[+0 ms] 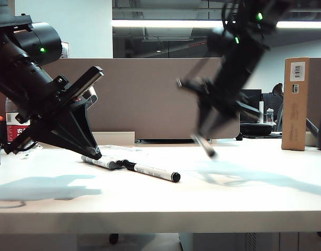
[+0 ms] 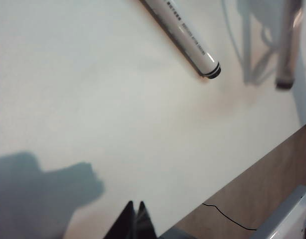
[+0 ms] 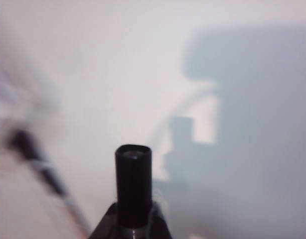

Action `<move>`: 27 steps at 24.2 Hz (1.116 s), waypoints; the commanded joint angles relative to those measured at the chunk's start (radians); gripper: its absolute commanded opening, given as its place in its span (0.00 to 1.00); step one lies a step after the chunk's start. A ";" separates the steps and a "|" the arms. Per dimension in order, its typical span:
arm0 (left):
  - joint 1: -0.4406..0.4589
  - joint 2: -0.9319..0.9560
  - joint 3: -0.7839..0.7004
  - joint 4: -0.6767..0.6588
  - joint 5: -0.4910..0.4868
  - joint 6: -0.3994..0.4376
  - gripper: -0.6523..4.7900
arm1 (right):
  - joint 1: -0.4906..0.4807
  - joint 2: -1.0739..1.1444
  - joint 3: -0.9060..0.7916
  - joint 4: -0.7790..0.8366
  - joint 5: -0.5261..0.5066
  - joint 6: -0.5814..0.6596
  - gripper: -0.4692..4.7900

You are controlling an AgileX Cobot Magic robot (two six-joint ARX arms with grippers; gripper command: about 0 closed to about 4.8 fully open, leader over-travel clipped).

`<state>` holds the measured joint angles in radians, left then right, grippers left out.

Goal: Pick up the markers scattered on the table and put them into the packaging box, making sure the markers fit the shape of the box's grooves.

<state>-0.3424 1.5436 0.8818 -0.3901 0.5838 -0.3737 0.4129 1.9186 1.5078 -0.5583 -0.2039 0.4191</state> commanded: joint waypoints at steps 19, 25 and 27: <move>0.000 -0.004 0.002 -0.250 0.018 0.079 0.12 | 0.087 0.557 0.831 0.064 -0.397 -0.375 0.07; 0.000 -0.004 0.002 -0.275 0.014 0.092 0.12 | 0.103 0.577 0.831 0.180 -0.365 -0.376 0.07; 0.000 -0.004 0.002 -0.277 0.013 0.100 0.12 | 0.110 0.577 0.831 0.213 -0.359 -0.370 0.07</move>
<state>-0.3424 1.5429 0.8818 -0.6624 0.5987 -0.2882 0.5152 2.5046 2.3302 -0.3985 -0.5694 0.0498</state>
